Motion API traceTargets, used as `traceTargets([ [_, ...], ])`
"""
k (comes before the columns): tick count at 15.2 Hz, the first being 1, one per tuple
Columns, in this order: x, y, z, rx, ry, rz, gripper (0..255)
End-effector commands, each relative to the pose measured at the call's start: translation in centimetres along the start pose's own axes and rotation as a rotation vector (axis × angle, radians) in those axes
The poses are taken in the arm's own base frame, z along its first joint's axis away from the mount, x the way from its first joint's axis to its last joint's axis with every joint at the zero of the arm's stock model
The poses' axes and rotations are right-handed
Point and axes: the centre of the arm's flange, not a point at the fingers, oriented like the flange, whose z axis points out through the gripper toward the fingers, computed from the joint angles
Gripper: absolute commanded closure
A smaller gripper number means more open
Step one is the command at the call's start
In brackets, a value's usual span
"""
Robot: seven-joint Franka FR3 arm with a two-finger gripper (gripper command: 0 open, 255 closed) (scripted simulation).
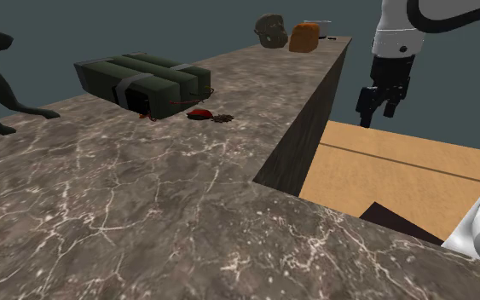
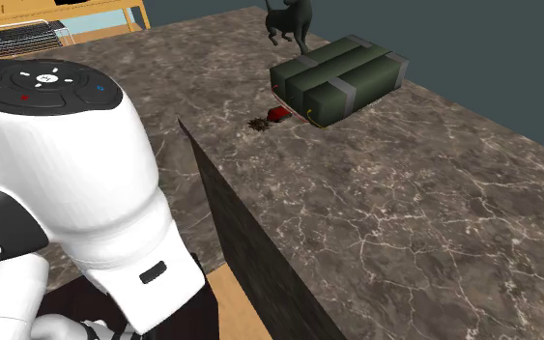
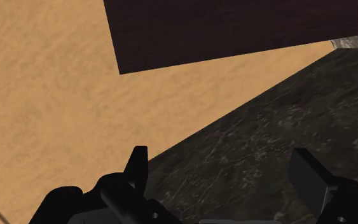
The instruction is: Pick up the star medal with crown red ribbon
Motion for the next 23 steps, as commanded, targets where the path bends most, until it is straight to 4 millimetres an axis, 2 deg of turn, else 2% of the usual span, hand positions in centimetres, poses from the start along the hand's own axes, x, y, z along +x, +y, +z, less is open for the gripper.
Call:
traceTargets([
  [1, 0.0, 0.0, 0.0, 0.0, 0.0, 0.0, 0],
  [23, 10.5, -25.3, -8.4, 0.072, -0.125, -0.048, 0],
])
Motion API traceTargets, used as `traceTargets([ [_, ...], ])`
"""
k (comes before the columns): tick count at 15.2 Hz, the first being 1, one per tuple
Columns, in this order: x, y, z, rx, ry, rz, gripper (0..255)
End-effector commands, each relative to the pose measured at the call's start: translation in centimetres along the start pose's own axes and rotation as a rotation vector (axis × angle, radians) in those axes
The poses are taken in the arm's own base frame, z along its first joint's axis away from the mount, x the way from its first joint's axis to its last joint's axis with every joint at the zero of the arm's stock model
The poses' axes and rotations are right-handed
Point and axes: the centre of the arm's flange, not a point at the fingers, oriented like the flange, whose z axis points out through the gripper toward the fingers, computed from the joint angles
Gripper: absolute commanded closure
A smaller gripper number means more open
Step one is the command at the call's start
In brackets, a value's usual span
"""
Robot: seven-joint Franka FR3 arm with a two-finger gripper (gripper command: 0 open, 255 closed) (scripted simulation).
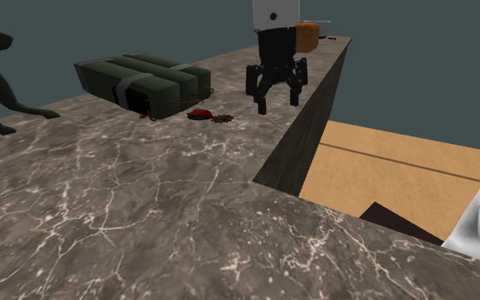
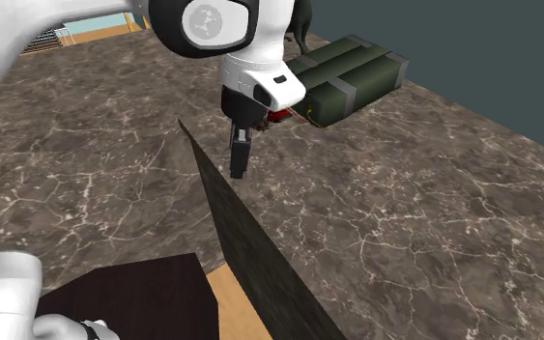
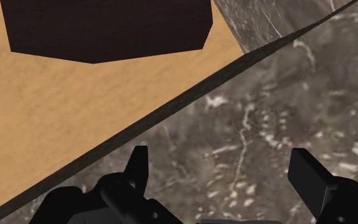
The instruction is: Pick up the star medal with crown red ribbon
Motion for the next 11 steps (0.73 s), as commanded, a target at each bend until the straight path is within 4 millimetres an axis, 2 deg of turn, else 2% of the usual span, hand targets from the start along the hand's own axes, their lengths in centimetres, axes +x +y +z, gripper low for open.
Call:
traceTargets([
  [1, 0.9, -2.4, -0.9, 0.007, -0.012, -0.004, 0],
  [9, 4.7, -11.6, -3.9, 0.033, -0.057, -0.021, 0],
  [11, 4.9, -11.8, -3.5, 0.034, -0.058, -0.022, 0],
])
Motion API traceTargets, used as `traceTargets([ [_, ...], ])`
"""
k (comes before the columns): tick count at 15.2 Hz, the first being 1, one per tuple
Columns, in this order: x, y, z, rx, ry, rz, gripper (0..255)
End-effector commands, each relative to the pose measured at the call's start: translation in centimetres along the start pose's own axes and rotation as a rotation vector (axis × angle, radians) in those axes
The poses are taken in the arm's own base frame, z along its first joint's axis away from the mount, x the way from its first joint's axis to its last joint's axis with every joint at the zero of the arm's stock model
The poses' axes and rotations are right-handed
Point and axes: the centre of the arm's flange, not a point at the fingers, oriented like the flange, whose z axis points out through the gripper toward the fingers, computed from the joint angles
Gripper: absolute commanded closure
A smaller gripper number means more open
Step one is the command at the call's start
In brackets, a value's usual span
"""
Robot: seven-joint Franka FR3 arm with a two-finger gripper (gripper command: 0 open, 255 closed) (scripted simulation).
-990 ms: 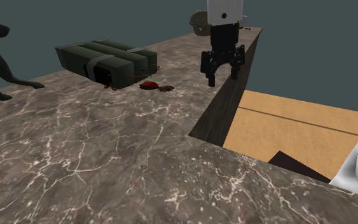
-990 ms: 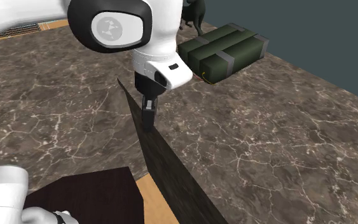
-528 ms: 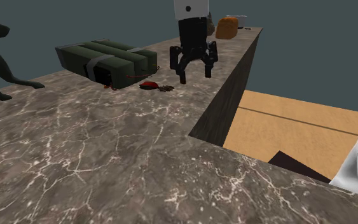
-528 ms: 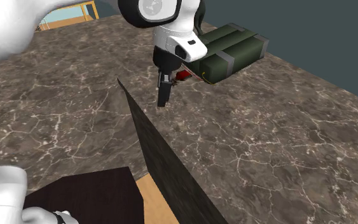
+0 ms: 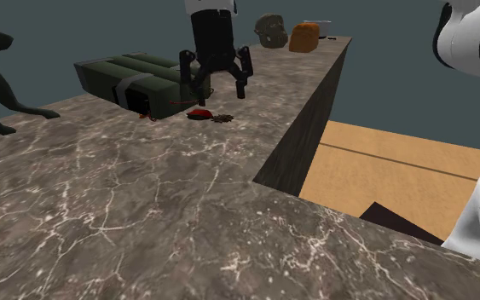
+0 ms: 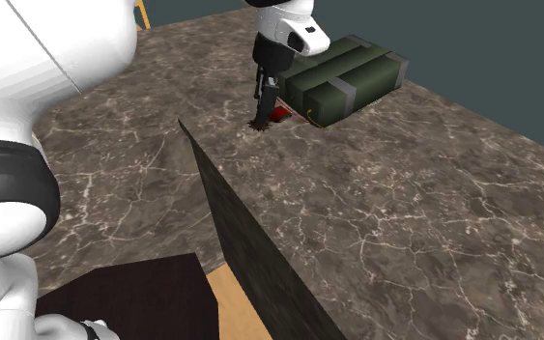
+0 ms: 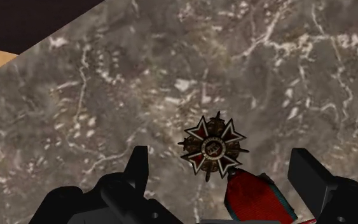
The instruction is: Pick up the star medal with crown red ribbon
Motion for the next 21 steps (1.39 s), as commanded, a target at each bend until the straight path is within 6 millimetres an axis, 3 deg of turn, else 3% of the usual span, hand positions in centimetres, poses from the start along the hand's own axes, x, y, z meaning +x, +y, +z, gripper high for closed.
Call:
traceTargets([
  [1, 0.3, -0.1, 0.7, 0.001, -0.002, 0.0, 0],
  [6, 1.1, -0.1, 3.5, 0.001, -0.002, 0.0, 0],
  [8, 1.1, -0.1, 3.5, 0.001, -0.002, 0.0, 0],
  [9, 1.1, -0.1, 3.6, 0.001, -0.001, 0.0, 255],
  [18, 1.1, -0.1, 3.5, 0.001, -0.002, 0.0, 255],
  [21, 0.7, -0.1, 2.0, 0.001, -0.002, 0.0, 255],
])
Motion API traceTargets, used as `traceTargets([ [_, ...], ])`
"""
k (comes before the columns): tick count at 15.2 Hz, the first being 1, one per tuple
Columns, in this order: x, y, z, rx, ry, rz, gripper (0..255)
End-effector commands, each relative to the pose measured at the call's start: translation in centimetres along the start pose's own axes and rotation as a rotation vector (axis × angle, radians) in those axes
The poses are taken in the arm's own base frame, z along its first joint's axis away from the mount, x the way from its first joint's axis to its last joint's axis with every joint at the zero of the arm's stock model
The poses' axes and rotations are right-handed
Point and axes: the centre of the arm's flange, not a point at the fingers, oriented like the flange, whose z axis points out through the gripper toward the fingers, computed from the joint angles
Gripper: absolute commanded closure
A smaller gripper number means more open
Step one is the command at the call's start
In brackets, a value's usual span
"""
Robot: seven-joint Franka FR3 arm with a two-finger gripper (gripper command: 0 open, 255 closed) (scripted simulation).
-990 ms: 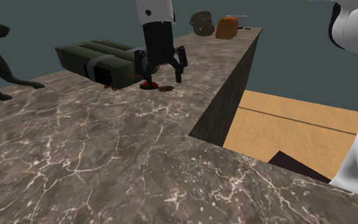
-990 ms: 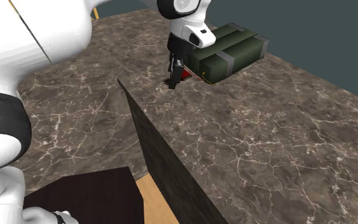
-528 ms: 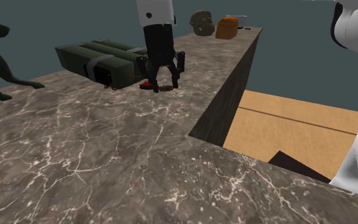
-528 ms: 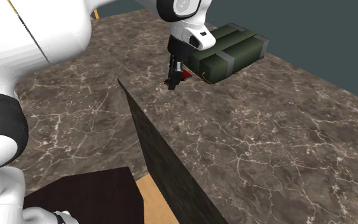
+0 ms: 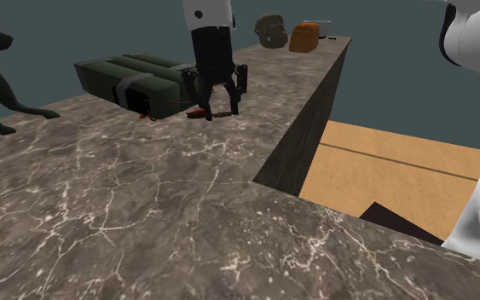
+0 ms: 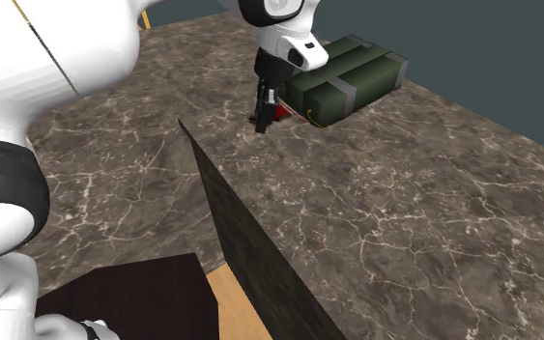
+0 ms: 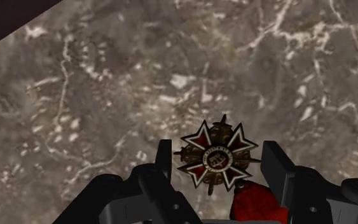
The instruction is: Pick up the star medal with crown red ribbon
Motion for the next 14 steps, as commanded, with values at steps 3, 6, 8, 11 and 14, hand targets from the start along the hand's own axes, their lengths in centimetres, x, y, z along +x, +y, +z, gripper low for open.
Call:
traceTargets([
  [3, -0.5, 0.0, -2.0, 0.0, -0.001, 0.0, 255],
  [6, -0.9, 0.0, -3.5, 0.0, -0.001, 0.0, 255],
  [8, -1.1, 0.0, -4.5, 0.0, -0.001, 0.0, 255],
  [11, -1.5, -0.1, -6.1, 0.0, -0.001, 0.0, 255],
  [14, -1.6, -0.1, -6.6, 0.0, -0.001, 0.0, 255],
])
